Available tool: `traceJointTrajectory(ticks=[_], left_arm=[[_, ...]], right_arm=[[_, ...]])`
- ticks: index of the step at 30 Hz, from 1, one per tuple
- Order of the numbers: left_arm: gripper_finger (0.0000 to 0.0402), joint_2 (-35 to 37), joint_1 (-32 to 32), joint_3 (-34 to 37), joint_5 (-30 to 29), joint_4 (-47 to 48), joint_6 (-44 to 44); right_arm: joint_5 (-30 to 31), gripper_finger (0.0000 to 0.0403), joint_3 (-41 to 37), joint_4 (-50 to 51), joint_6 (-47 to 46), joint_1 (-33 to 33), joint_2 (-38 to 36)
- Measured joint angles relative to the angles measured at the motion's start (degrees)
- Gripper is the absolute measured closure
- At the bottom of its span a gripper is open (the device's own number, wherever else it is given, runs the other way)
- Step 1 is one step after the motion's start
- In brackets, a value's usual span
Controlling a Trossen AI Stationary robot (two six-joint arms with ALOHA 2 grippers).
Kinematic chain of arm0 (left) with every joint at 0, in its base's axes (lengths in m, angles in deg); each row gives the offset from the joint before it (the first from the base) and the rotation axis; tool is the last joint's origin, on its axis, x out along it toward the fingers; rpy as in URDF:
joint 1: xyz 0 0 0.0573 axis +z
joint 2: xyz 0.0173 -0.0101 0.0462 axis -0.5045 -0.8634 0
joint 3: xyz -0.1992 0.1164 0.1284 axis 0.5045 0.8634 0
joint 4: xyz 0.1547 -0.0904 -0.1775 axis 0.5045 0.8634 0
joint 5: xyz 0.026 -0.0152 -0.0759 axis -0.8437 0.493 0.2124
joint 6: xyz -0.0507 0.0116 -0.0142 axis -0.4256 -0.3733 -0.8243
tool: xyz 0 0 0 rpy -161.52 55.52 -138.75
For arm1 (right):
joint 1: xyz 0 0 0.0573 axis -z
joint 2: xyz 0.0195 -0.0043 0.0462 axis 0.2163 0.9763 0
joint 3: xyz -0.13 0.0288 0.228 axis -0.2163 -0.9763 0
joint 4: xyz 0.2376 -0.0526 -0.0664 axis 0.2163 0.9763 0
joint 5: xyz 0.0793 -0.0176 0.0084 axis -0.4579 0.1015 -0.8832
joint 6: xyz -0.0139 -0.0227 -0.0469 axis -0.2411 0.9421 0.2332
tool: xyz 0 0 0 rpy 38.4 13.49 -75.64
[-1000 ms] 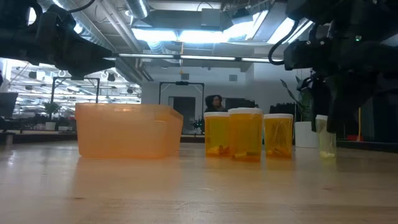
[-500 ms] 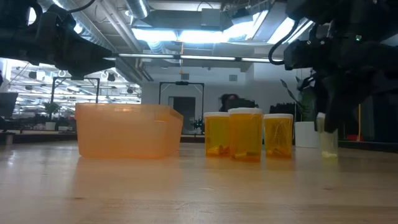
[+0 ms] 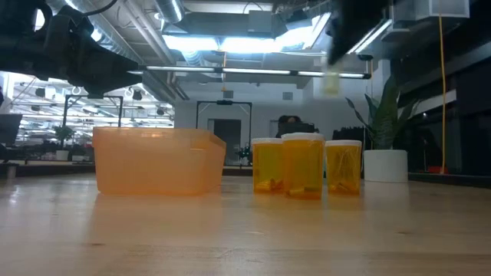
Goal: Pick and place medicine bottles into bin by pill shape (circle, oval)
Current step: Put the small yellow medicine bottle into the blue bin
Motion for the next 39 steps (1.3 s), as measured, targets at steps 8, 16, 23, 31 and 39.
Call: traceJointTrajectory(ticks=[8, 16, 23, 31, 39], left_arm=[[0.0139, 0.0, 0.0, 0.0, 0.0, 0.0, 0.0], [0.0139, 0.0, 0.0, 0.0, 0.0, 0.0, 0.2], [0.0139, 0.0, 0.0, 0.0, 0.0, 0.0, 0.3], [0.0139, 0.0, 0.0, 0.0, 0.0, 0.0, 1.4], [0.0139, 0.0, 0.0, 0.0, 0.0, 0.0, 1.3]], right_arm=[[-4.6, 0.0294, 5.2, -7.0, 12.8, 9.9, 9.1], [-10.6, 0.0293, 8.0, -9.5, 19.4, 19.0, 18.4], [-14.1, 0.0295, 8.0, -10.0, 19.4, 24.2, 21.9], [-14.6, 0.0293, 7.9, -11.5, 19.6, 24.3, 26.3], [-14.6, 0.0292, 7.9, -14.0, 19.5, 24.2, 27.6]])
